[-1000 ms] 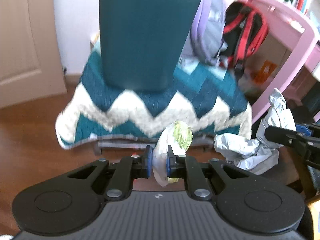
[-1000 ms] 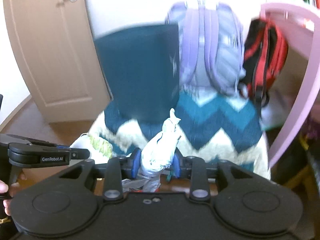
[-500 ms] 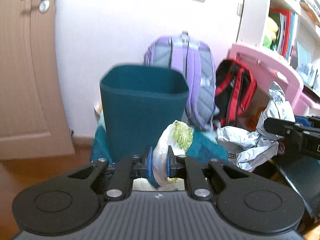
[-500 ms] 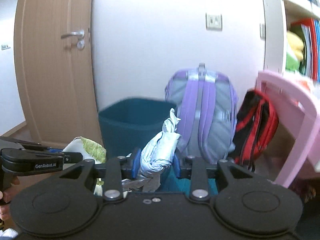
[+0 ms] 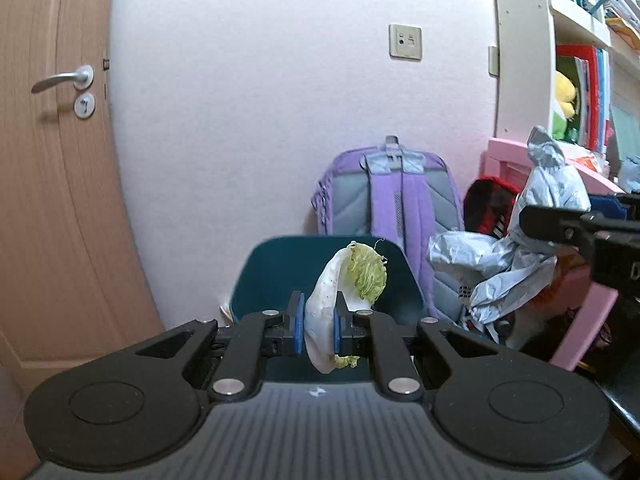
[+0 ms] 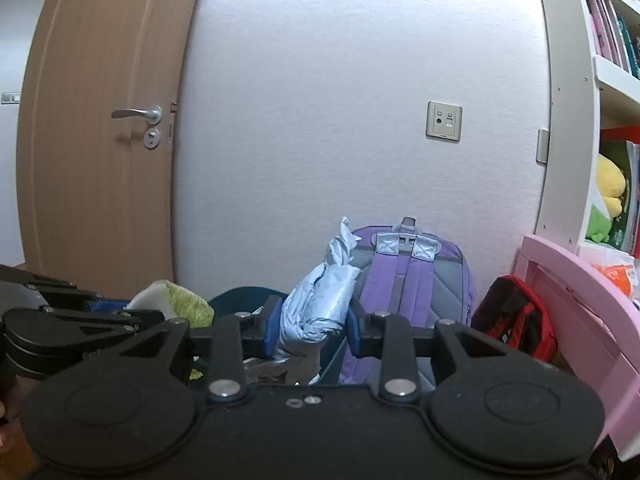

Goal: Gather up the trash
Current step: 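Lift the cabbage leaf and crumpled paper up to the teal wastebasket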

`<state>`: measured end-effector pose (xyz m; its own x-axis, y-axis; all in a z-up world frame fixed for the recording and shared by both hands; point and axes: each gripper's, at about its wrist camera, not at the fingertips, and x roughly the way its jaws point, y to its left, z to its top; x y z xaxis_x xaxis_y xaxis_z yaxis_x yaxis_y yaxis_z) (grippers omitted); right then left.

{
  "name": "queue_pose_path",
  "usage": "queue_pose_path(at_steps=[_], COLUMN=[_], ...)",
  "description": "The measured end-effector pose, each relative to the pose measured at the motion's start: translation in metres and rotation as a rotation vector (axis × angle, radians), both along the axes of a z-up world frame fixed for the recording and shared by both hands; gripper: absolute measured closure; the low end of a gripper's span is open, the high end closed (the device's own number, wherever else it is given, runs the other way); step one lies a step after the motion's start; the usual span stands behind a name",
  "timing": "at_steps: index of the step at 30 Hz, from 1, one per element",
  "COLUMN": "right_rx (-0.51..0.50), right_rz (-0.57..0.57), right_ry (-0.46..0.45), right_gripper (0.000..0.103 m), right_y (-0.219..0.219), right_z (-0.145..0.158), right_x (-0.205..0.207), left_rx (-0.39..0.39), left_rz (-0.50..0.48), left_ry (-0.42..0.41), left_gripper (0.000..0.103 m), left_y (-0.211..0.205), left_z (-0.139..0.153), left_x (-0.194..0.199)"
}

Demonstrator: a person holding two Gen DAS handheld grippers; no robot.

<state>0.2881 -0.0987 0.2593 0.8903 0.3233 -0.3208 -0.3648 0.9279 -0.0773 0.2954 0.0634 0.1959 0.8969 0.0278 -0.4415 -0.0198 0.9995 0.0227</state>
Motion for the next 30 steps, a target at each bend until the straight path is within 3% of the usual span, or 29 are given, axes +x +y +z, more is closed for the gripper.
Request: queue_pose_path(at_steps=[9,17,30], right_rx=[-0.017,-0.051,-0.138], right_rz=[-0.009,0.006,0.035], right_ry=[0.069,0.160,0.308], right_gripper=[0.072,0.072,0.071], right_y=[0.022,0.046,0.072], right_z=[-0.022,-0.058,-0.113], right_x=[0.066,0.112,0.156], left_rx=[0.024,0.019,0.027], left_rz=[0.015,0.041,0.053], left_ry=[0.024,0.121,0.259], left_gripper=[0.090,0.090,0.089], left_y=[0.016,0.026,0.025], left_z=[-0.004,-0.038,-0.095], left_x=[0.065,0.121,0.172])
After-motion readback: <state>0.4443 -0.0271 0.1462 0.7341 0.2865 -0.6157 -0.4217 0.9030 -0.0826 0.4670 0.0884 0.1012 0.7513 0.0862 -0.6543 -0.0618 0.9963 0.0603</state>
